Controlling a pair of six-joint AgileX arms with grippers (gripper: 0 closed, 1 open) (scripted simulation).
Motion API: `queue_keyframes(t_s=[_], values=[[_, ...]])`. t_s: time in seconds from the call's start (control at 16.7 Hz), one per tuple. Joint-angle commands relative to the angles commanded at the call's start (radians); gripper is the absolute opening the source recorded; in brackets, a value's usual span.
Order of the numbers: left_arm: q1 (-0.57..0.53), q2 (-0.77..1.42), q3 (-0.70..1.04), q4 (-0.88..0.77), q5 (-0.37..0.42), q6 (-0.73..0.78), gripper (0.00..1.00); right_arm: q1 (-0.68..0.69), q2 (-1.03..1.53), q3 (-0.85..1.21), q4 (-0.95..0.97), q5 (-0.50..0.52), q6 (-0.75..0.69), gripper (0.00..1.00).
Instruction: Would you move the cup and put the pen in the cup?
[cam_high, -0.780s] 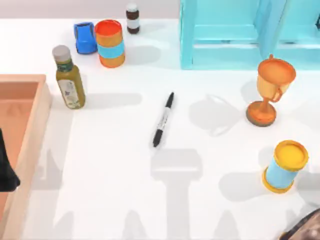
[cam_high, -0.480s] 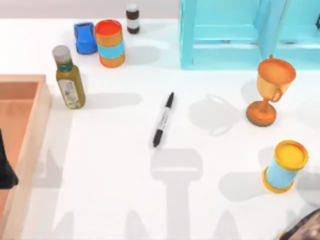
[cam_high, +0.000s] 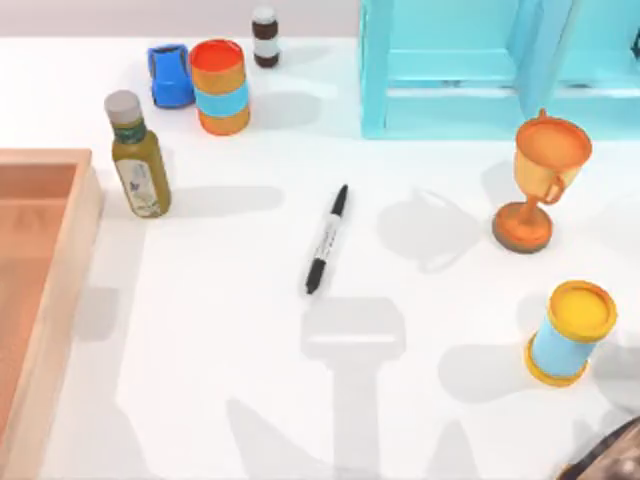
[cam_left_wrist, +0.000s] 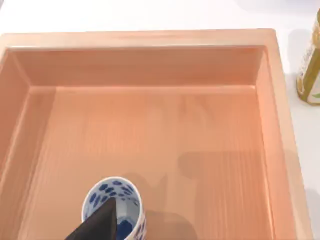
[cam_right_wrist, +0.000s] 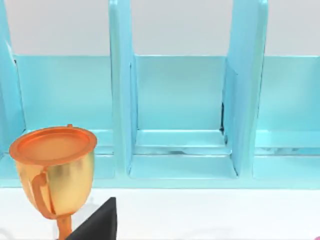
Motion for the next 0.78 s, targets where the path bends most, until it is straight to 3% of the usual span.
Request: queue_keyframes(t_s=[0.48,0.78], values=[[0.097,0.763,0.627,-0.539,-0.006,0.103,1.00,0.000,0.000,0.000,0.000,0.000,0.000,1.00],[0.132,1.068,0.877,-0.747,-0.007,0.145,1.00,0.000,0.000,0.000,0.000,0.000,0.000,1.00]])
